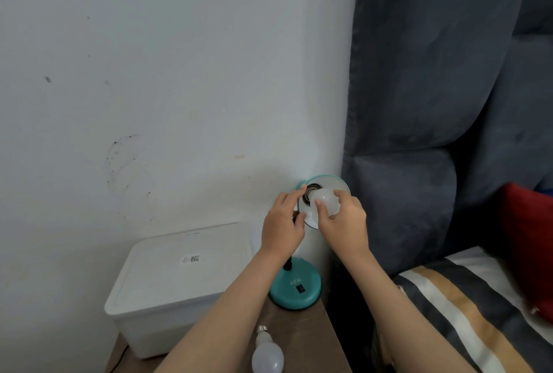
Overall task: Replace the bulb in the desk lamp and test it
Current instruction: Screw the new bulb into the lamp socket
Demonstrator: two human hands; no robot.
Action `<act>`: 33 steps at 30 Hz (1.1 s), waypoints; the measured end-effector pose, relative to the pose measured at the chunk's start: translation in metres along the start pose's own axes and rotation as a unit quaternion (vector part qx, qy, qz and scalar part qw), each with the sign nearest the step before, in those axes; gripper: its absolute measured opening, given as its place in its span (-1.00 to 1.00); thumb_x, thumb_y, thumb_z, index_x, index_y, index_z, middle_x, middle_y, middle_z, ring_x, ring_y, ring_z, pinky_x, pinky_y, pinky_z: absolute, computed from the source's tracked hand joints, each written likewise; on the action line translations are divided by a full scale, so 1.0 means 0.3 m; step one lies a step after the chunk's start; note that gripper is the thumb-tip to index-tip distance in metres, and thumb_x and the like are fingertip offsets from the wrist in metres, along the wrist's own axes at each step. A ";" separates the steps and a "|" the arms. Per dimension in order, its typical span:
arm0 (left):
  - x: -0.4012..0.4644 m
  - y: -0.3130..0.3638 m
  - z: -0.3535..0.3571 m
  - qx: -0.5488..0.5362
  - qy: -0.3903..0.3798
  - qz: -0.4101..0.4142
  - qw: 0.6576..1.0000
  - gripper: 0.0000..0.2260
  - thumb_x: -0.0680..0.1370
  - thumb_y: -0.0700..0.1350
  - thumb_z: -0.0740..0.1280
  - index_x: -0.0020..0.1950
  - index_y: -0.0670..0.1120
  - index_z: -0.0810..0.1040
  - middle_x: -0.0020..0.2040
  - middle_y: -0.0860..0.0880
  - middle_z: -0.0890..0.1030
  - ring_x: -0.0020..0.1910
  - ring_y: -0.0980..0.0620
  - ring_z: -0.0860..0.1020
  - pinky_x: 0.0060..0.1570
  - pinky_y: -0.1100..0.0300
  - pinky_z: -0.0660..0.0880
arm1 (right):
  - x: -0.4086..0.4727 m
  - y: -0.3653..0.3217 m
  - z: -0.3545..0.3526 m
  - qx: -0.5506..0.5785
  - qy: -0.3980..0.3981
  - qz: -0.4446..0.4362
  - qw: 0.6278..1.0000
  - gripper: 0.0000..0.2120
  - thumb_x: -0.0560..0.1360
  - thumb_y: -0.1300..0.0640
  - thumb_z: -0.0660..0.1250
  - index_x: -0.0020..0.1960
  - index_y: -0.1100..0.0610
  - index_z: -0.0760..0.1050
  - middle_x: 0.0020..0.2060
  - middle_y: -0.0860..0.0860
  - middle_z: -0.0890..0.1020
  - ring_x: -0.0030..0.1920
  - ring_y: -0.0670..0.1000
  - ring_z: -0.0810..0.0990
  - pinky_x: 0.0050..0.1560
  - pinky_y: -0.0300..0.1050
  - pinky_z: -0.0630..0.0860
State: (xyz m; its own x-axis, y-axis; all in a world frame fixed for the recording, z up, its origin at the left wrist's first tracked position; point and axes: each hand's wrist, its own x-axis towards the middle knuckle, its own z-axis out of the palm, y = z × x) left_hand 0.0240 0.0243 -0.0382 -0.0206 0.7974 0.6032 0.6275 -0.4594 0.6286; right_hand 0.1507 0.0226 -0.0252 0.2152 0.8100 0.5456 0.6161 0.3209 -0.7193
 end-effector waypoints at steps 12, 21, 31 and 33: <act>-0.005 0.006 0.002 -0.006 0.000 -0.002 1.000 -0.52 0.46 -0.29 0.32 0.32 0.08 0.41 0.06 0.02 0.50 -0.18 0.02 0.61 -0.08 0.07 0.56 | -0.002 0.012 0.014 0.002 -0.014 0.013 1.000 -0.47 0.43 0.02 0.40 0.31 0.19 0.34 0.14 0.18 0.44 -0.05 0.17 0.56 -0.11 -0.07 0.51; -0.008 0.008 0.000 -0.005 -0.003 -0.001 1.000 -0.53 0.47 -0.29 0.32 0.32 0.06 0.42 0.07 0.01 0.51 -0.18 0.02 0.60 -0.06 0.08 0.57 | -0.009 0.012 0.009 0.027 -0.005 0.024 0.999 -0.51 0.45 0.04 0.39 0.30 0.18 0.38 0.12 0.19 0.49 -0.38 -0.16 0.49 -0.17 -0.26 0.38; -0.011 0.007 -0.001 -0.007 -0.004 -0.002 1.000 -0.53 0.48 -0.29 0.32 0.32 0.07 0.41 0.08 0.02 0.50 -0.16 0.03 0.60 -0.05 0.09 0.57 | -0.012 0.024 0.010 0.031 0.001 0.016 0.999 -0.53 0.43 0.03 0.41 0.27 0.15 0.40 0.10 0.18 0.46 -0.30 0.04 0.58 -0.18 -0.22 0.41; -0.009 0.005 -0.002 -0.007 -0.001 -0.002 1.000 -0.53 0.47 -0.29 0.32 0.32 0.06 0.41 0.08 0.01 0.51 -0.16 0.02 0.60 -0.06 0.08 0.57 | -0.018 0.020 0.016 0.038 -0.004 -0.007 0.999 -0.49 0.41 0.08 0.43 0.30 0.18 0.37 0.16 0.15 0.39 -0.22 0.04 0.55 -0.17 -0.25 0.43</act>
State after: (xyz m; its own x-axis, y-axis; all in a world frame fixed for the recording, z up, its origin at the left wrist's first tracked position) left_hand 0.0247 0.0212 -0.0386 -0.0212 0.7996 0.6002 0.6162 -0.4623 0.6376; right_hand 0.1496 0.0227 -0.0347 0.2006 0.8085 0.5532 0.5599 0.3687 -0.7420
